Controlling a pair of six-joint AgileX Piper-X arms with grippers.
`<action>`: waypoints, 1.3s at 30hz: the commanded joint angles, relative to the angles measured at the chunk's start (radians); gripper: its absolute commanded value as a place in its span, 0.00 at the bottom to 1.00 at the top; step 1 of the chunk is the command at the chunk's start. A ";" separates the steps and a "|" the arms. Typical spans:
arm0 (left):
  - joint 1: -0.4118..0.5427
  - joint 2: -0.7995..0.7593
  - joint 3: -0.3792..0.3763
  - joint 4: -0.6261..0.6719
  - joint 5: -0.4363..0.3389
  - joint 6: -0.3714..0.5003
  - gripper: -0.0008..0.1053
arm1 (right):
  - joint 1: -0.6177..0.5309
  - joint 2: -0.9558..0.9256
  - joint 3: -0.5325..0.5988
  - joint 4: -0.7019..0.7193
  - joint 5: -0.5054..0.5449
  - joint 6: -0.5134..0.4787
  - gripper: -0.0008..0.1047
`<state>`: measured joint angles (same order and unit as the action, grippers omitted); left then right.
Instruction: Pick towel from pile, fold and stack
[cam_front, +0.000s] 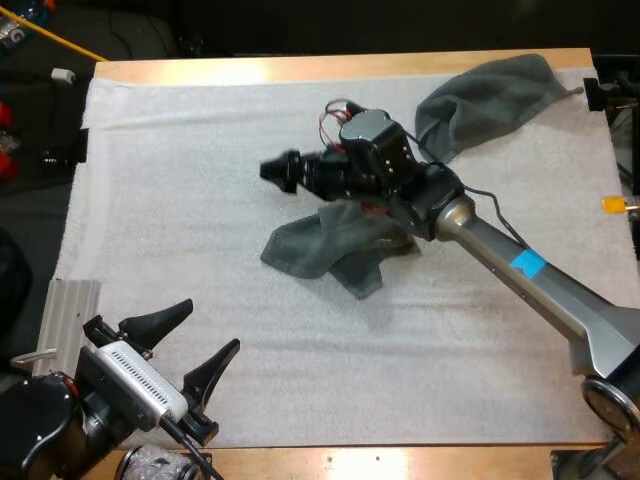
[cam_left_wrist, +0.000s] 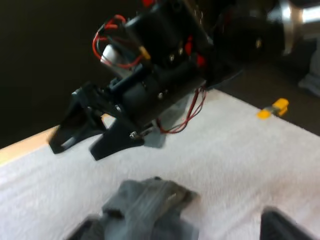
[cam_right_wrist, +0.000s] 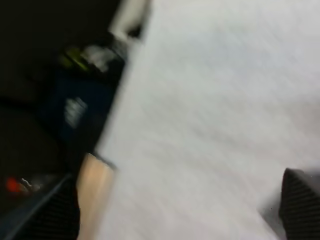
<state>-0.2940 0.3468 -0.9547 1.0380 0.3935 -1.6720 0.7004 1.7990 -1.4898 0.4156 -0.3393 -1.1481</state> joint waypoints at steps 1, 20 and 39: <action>-0.005 0.000 -0.005 0.019 0.008 -0.005 0.58 | -0.003 -0.026 -0.011 0.078 0.002 -0.056 0.76; -0.005 0.000 -0.005 0.066 0.008 0.003 0.58 | -0.061 -0.114 -0.001 0.624 0.339 -0.343 0.76; -0.005 0.000 -0.005 0.110 0.008 0.003 0.58 | 0.089 -0.061 0.105 0.676 0.339 -0.442 0.50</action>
<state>-0.2940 0.3468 -0.9547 1.1500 0.3935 -1.6687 0.7897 1.7343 -1.3860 1.0927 -0.0093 -1.5806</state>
